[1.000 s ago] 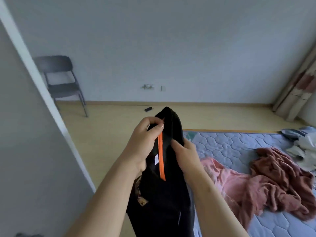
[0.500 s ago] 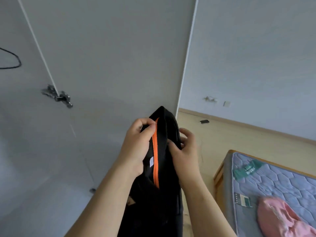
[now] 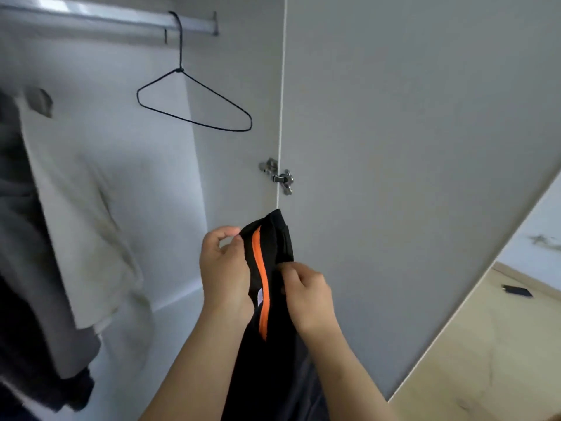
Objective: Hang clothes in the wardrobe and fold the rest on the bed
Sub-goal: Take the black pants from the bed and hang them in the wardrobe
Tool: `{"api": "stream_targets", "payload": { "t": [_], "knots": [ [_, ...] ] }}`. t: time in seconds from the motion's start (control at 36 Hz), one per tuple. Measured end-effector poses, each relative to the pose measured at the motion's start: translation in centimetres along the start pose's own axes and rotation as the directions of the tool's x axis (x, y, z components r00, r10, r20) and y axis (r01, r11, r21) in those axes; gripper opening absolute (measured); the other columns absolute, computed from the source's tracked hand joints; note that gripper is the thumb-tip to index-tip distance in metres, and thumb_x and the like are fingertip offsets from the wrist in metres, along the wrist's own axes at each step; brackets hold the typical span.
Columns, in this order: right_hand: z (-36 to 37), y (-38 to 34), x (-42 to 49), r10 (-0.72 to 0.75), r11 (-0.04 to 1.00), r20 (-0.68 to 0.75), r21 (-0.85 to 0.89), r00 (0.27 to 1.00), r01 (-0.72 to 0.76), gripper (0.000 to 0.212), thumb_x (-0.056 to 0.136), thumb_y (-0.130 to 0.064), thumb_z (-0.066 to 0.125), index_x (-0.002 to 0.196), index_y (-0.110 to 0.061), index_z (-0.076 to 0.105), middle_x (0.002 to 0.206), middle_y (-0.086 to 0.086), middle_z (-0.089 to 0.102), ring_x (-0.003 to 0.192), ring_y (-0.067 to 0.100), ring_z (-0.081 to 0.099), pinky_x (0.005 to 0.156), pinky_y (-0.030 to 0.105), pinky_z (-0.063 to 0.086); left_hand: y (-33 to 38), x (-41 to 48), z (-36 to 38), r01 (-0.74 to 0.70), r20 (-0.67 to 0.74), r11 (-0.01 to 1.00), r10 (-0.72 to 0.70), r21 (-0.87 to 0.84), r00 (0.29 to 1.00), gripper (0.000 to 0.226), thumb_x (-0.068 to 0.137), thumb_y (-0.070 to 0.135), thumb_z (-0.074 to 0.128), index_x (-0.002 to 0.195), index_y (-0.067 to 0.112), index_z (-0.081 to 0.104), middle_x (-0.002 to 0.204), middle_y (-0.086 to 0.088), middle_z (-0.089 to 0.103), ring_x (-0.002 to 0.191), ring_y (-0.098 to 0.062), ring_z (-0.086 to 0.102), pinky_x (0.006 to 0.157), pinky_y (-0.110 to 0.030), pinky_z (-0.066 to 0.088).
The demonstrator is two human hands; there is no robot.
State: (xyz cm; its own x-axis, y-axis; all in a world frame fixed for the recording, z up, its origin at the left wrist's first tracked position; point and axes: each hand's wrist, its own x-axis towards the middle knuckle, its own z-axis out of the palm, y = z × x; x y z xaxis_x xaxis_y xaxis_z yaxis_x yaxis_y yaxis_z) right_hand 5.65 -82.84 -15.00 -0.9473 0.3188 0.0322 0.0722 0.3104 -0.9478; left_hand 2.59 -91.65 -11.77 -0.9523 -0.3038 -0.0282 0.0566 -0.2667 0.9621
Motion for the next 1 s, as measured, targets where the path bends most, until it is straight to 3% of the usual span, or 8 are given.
{"api": "stream_targets", "payload": {
  "t": [0.11,0.25,0.33,0.47,0.67,0.81,0.89,1.0],
  "knots": [
    [1.1,-1.4,-0.6,0.01,0.965,0.265,0.251,0.964,-0.079,0.017,0.095,-0.024,0.047,0.083,-0.023,0.059,0.066,-0.009,0.059,0.058,0.005,0.053,0.057,0.016,0.04,0.4,0.8,-1.9,0.003,-0.137,0.998,-0.012,-0.065,0.991,0.028,0.094,0.008,0.044,0.08,0.03,0.053,0.086,-0.01,0.052,0.072,-0.023,0.049,0.063,-0.034,0.044],
    [1.8,-1.6,-0.9,-0.061,0.995,0.494,0.095,0.868,0.016,0.02,0.087,-0.035,0.063,0.083,-0.017,0.055,0.07,-0.009,0.053,0.065,0.004,0.053,0.062,0.014,0.041,1.0,1.4,-3.6,0.069,-0.215,0.968,-0.123,-0.243,0.969,0.018,0.095,0.011,0.048,0.096,0.027,0.055,0.091,-0.006,0.061,0.081,-0.023,0.061,0.072,-0.037,0.054],
    [2.0,-1.9,-0.8,-0.061,0.998,0.59,0.02,0.805,0.061,0.006,0.086,-0.024,0.064,0.087,-0.019,0.06,0.078,-0.008,0.061,0.075,0.005,0.06,0.07,0.015,0.048,1.2,1.6,-4.5,0.039,-0.251,0.962,-0.11,-0.271,0.962,0.02,0.096,0.013,0.049,0.106,0.03,0.053,0.099,-0.006,0.061,0.095,-0.025,0.062,0.086,-0.042,0.053],
    [3.0,-0.8,0.0,0.007,0.999,0.436,0.038,0.9,-0.026,0.011,0.087,-0.014,0.06,0.084,-0.01,0.05,0.076,0.006,0.053,0.07,0.016,0.054,0.065,0.027,0.045,1.5,1.8,-5.2,-0.016,-0.205,0.986,-0.018,-0.165,0.979,0.02,0.097,0.016,0.048,0.109,0.032,0.05,0.094,-0.003,0.058,0.088,-0.019,0.059,0.087,-0.04,0.052],
    [2.9,-1.0,3.2,0.019,0.995,0.043,0.096,0.999,-0.023,0.017,0.09,-0.018,0.057,0.083,-0.009,0.045,0.075,0.005,0.052,0.074,0.023,0.051,0.065,0.032,0.043,1.7,3.1,-8.1,-0.13,-0.025,0.95,0.144,0.285,0.989,0.03,0.092,0.018,0.056,0.119,0.024,0.045,0.08,-0.003,0.06,0.079,-0.019,0.06,0.078,-0.035,0.05],
    [2.3,-3.5,4.3,-0.202,0.978,0.039,-0.039,0.979,0.204,0.02,0.089,-0.016,0.055,0.076,-0.023,0.043,0.073,-0.004,0.06,0.065,0.012,0.052,0.052,0.018,0.038,1.4,3.9,-10.1,-0.215,0.009,0.824,0.247,0.525,0.969,0.029,0.087,0.008,0.057,0.113,0.019,0.05,0.063,-0.002,0.054,0.064,-0.017,0.056,0.068,-0.032,0.051],
    [2.6,-4.5,4.4,-0.305,0.944,0.103,-0.101,0.947,0.315,0.025,0.089,-0.015,0.058,0.072,-0.026,0.043,0.067,-0.011,0.057,0.064,0.01,0.054,0.055,0.02,0.041,1.4,4.5,-10.7,-0.256,0.108,0.647,0.26,0.719,0.96,0.031,0.085,0.008,0.057,0.11,0.024,0.047,0.063,-0.001,0.052,0.063,-0.017,0.053,0.066,-0.035,0.048],
    [3.4,-4.6,4.4,-0.358,0.918,0.184,-0.11,0.915,0.381,0.03,0.086,-0.018,0.063,0.067,-0.029,0.043,0.059,-0.008,0.056,0.063,0.018,0.055,0.062,0.034,0.046,0.6,5.4,-10.1,-0.38,0.383,0.344,0.062,0.859,0.922,0.068,0.08,0.019,0.066,0.136,0.038,0.033,0.122,-0.004,0.042,0.116,-0.023,0.043,0.098,-0.034,0.04]
  ]
}}
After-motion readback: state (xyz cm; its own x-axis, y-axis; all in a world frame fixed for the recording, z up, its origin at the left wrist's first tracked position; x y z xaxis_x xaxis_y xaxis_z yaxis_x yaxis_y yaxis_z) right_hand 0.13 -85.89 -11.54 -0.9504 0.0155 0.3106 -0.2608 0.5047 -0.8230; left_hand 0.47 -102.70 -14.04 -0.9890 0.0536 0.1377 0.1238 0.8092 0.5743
